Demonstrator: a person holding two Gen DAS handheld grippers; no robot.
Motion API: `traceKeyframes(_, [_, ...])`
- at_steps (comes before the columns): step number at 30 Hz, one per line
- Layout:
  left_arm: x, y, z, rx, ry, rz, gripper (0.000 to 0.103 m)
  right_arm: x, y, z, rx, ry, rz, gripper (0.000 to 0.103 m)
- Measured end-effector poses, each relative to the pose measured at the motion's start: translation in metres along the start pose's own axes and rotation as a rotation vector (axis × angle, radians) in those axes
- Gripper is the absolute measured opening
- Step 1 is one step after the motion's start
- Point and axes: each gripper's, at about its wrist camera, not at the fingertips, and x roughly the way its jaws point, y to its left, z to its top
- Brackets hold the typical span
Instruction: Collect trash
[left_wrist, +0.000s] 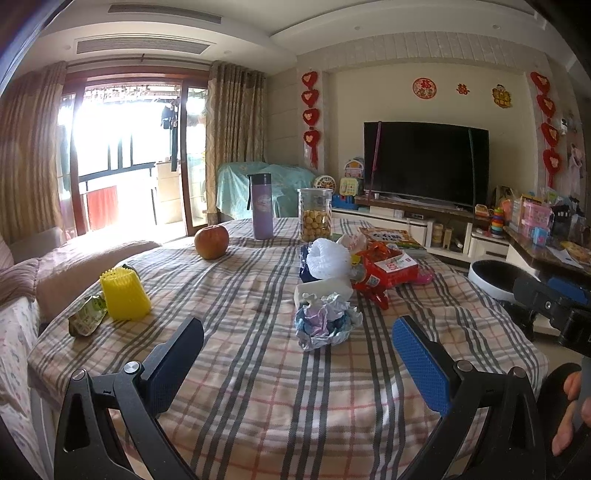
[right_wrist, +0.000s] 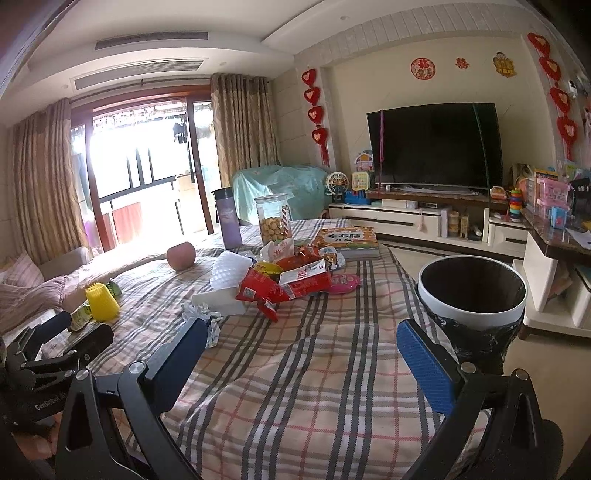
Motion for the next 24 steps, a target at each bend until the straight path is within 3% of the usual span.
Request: traceKeyframes(24, [0.0024, -0.0006, 0.0013, 0.002, -0.003, -0.007, 0.103, -0.0010, 0.0007, -0.0001, 0.009, 0.004, 0.010, 0.103])
